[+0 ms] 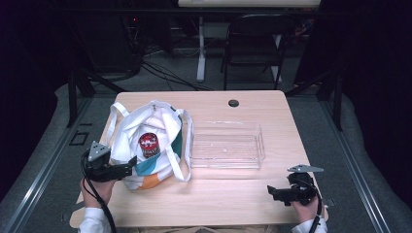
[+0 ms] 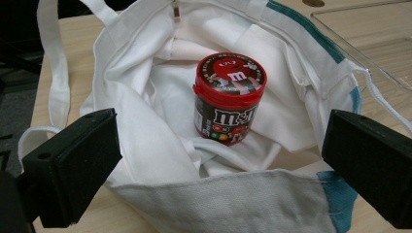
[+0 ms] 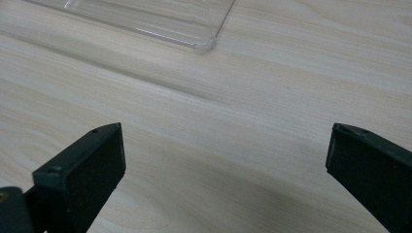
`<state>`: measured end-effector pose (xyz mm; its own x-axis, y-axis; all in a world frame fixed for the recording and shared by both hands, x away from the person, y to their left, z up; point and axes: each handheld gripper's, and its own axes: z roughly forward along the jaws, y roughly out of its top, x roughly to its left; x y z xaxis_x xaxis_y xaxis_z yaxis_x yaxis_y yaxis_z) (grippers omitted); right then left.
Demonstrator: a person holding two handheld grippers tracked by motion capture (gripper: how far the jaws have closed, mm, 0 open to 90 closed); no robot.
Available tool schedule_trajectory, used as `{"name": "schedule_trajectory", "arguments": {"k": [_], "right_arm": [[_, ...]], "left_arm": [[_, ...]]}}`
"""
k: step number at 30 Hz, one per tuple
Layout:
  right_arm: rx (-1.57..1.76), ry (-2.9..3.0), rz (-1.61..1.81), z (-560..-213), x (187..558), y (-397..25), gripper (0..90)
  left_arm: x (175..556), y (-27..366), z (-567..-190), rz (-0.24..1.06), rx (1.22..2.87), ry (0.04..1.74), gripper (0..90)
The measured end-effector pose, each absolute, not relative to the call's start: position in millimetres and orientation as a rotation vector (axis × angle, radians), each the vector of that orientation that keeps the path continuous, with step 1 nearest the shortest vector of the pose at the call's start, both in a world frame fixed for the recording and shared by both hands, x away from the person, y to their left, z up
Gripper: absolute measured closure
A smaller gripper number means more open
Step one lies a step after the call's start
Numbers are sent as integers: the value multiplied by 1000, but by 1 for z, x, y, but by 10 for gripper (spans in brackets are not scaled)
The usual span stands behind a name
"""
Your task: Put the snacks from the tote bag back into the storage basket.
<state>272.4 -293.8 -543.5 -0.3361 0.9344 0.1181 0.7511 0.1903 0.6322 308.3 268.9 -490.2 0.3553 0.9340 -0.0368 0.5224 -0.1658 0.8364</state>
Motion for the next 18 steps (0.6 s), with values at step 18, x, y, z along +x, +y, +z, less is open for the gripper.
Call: {"name": "schedule_trajectory", "arguments": {"k": [18], "right_arm": [[1597, 2184, 878, -545, 272, -291, 7]], "left_arm": [[320, 257, -477, 566, 1915, 1243, 1]]}}
